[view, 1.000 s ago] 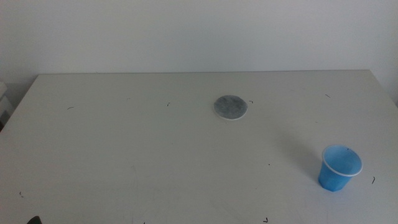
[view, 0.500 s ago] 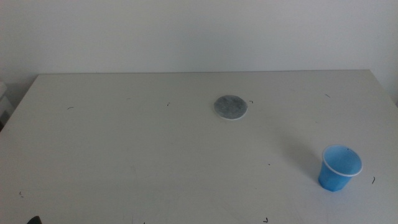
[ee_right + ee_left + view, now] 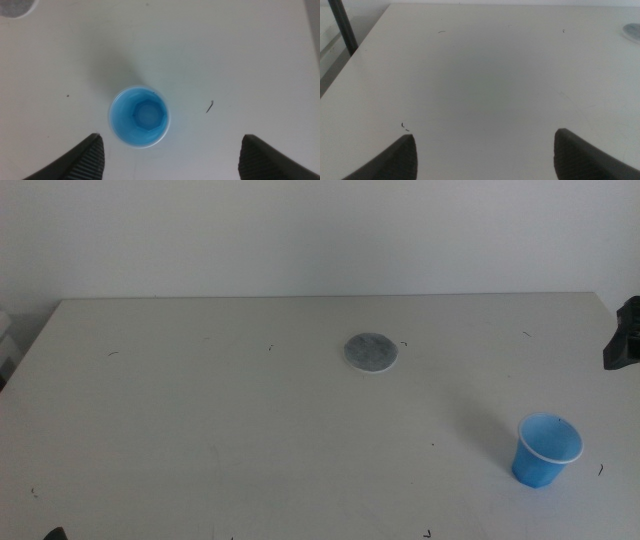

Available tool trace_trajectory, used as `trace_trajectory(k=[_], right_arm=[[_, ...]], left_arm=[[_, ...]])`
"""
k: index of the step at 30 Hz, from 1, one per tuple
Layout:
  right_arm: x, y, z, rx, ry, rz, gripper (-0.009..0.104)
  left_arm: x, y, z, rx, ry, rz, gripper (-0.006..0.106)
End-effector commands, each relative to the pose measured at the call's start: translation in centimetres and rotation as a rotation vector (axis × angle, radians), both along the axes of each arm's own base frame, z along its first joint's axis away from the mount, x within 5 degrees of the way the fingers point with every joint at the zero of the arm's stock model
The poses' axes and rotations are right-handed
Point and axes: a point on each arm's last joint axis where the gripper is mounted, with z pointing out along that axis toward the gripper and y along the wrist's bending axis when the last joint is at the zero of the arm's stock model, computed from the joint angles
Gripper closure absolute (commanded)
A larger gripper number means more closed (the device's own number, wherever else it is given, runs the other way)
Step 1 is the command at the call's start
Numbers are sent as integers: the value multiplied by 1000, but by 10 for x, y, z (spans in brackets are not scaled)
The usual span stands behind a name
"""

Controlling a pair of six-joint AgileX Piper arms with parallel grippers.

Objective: Place an empty cup on a cup mat.

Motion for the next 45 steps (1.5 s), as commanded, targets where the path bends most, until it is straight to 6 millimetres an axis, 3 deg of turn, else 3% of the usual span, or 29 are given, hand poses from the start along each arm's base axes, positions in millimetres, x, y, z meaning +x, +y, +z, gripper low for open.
trace_trajectory(k=[1, 20, 30, 45], right_arm=[[6, 0, 10, 20, -54, -6, 20], [57, 2, -65, -1, 208, -8, 20], [74, 3, -101, -7, 319, -8, 21], [87, 3, -129, -8, 361, -9, 40]], left_arm=[[1, 0, 8, -15, -78, 0, -5], [1, 0, 8, -15, -78, 0, -5], [1, 0, 8, -15, -78, 0, -5], [1, 0, 8, -15, -78, 0, -5]])
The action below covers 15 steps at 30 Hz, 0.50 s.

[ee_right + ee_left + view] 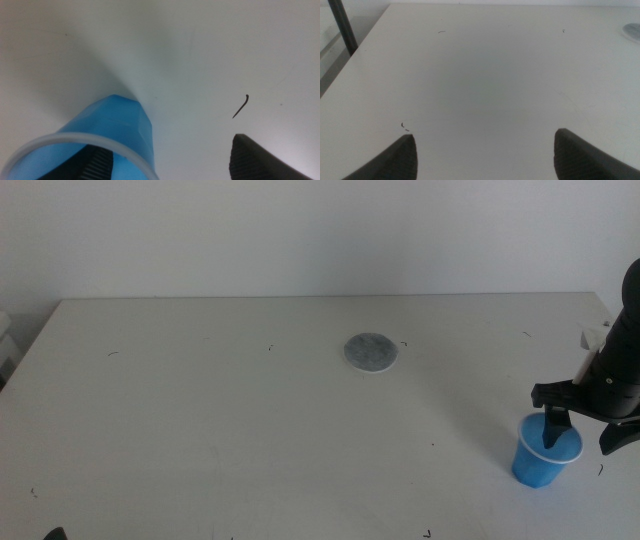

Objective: Place an empty cup on a cup mat.

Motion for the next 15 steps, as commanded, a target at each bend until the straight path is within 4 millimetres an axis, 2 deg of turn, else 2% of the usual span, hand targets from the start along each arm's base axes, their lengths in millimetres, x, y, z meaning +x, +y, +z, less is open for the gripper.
trace_trajectory(k=[1, 6, 9, 13, 15], right_arm=[[3, -2, 17, -6, -63, -1, 42], [4, -2, 12, -7, -49, 0, 55], [5, -2, 12, -7, -48, 4, 69], [5, -2, 12, -7, -48, 6, 92], [5, -2, 12, -7, -48, 6, 96]], left_arm=[[1, 0, 8, -15, -78, 0, -5], [1, 0, 8, -15, -78, 0, -5], [1, 0, 8, -15, -78, 0, -5], [1, 0, 8, -15, -78, 0, -5], [1, 0, 8, -15, -78, 0, -5]])
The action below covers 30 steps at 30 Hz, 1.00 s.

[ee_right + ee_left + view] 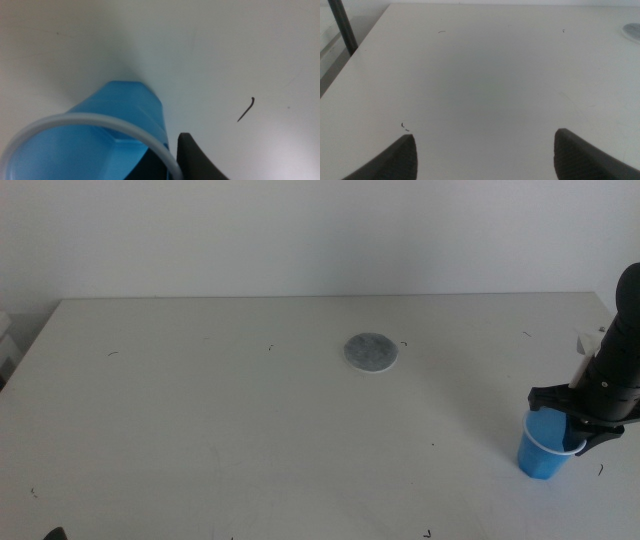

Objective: Place an empty cup on a cup mat.

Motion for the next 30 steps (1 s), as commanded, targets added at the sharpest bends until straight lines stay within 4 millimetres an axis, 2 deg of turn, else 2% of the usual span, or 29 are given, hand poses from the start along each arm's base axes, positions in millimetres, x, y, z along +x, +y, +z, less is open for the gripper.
trace_trajectory(k=[1, 7, 13, 22, 30], right_arm=[[2, -3, 21, -7, -72, 6, 96], [3, -2, 25, -1, -68, 13, 96], [12, 7, 47, 78, -96, 40, 96], [40, 42, 91, 144, -257, 80, 96], [85, 86, 116, 179, -313, 181, 96]], left_arm=[[1, 0, 8, -15, -78, 0, -5], [1, 0, 8, -15, -78, 0, -5], [1, 0, 8, -15, -78, 0, -5], [1, 0, 8, -15, -78, 0, -5], [1, 0, 8, -15, -78, 0, -5]])
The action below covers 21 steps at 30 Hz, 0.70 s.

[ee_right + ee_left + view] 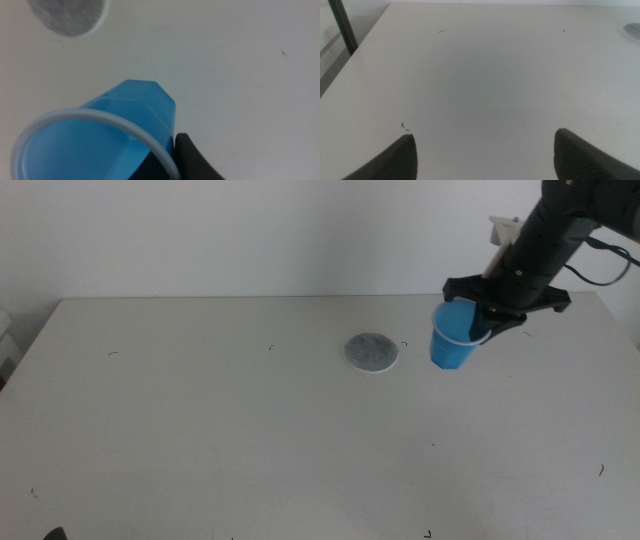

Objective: Place an empty cup on a cup mat.

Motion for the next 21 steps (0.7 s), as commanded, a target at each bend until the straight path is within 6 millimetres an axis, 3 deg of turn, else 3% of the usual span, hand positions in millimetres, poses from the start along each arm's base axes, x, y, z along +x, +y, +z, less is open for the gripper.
trace_trajectory(k=[1, 9, 21], right_arm=[[7, 11, 38, 35, -106, 18, 96], [49, 39, 48, 76, -199, 44, 96], [78, 65, 5, 164, -184, 66, 95]], left_arm=[[1, 0, 8, -15, -78, 0, -5], [1, 0, 8, -15, -78, 0, -5], [1, 0, 8, -15, -78, 0, -5]])
